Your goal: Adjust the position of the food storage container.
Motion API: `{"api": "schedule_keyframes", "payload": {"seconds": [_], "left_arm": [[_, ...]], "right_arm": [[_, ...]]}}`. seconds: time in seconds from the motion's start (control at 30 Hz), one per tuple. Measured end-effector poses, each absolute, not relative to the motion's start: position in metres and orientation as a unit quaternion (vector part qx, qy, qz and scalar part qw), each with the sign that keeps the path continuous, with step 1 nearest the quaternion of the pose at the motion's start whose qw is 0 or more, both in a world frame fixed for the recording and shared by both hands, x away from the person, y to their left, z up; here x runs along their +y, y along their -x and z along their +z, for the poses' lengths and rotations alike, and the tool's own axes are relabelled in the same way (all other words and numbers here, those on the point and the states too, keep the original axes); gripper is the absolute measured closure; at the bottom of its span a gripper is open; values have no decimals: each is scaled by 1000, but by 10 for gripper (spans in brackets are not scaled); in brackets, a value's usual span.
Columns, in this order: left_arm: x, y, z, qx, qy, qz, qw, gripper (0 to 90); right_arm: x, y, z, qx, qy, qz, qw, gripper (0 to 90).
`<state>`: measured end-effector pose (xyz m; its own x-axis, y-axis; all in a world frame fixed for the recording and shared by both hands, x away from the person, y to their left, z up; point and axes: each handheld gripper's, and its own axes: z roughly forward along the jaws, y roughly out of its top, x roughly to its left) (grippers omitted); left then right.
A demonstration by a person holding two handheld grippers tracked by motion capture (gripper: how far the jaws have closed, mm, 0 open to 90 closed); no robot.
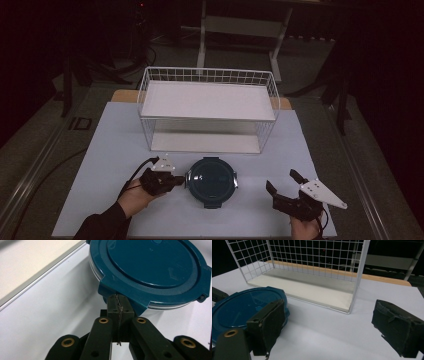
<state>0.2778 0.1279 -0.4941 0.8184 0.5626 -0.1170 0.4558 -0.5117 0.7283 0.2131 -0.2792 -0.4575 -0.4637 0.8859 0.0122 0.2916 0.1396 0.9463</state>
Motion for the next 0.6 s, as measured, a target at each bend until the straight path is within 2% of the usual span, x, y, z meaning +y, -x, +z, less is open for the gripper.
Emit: {"api": "schedule_keyframes", "payload": {"seconds": [0.6], "left_arm": [[109, -284, -494, 289, -869, 69, 396, 897]], "right_arm": [[-277, -214, -459, 697, -420, 502, 293, 113]]}}
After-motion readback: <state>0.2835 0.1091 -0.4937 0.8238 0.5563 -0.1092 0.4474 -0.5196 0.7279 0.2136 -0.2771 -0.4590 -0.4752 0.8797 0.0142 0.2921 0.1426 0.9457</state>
